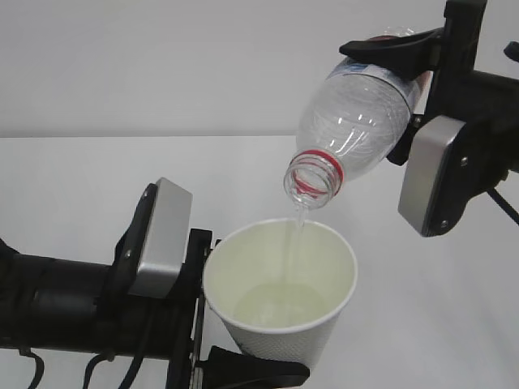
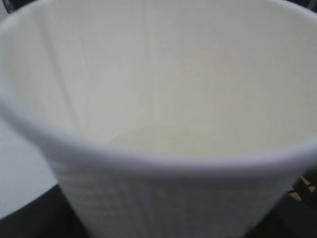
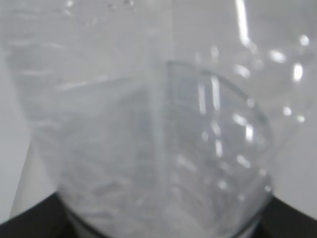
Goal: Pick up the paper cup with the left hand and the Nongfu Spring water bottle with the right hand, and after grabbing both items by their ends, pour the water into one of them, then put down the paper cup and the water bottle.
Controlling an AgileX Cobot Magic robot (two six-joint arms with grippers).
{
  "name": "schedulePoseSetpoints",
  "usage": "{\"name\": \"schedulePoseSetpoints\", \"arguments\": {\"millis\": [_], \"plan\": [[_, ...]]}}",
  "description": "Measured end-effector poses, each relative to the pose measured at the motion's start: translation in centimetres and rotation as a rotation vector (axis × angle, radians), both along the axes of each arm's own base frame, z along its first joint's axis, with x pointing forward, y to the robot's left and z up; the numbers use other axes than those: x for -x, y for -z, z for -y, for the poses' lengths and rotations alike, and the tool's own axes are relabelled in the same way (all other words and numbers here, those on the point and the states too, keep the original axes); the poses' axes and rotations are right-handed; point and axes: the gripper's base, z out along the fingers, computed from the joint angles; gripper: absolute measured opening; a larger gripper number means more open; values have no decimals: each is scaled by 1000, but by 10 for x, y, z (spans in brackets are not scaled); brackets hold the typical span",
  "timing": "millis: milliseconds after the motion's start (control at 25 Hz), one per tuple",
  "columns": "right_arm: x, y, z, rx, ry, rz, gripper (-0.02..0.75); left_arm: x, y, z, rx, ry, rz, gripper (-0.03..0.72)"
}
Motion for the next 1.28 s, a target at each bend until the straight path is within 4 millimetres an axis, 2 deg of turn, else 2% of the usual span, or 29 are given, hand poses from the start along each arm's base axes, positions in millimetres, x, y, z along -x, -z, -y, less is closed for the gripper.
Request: {"name": "schedulePoseSetpoints", "arguments": {"millis": [1280], "plan": [[0,0,0,-2,4,2,448,0,0,0,0,0,0,548]]}}
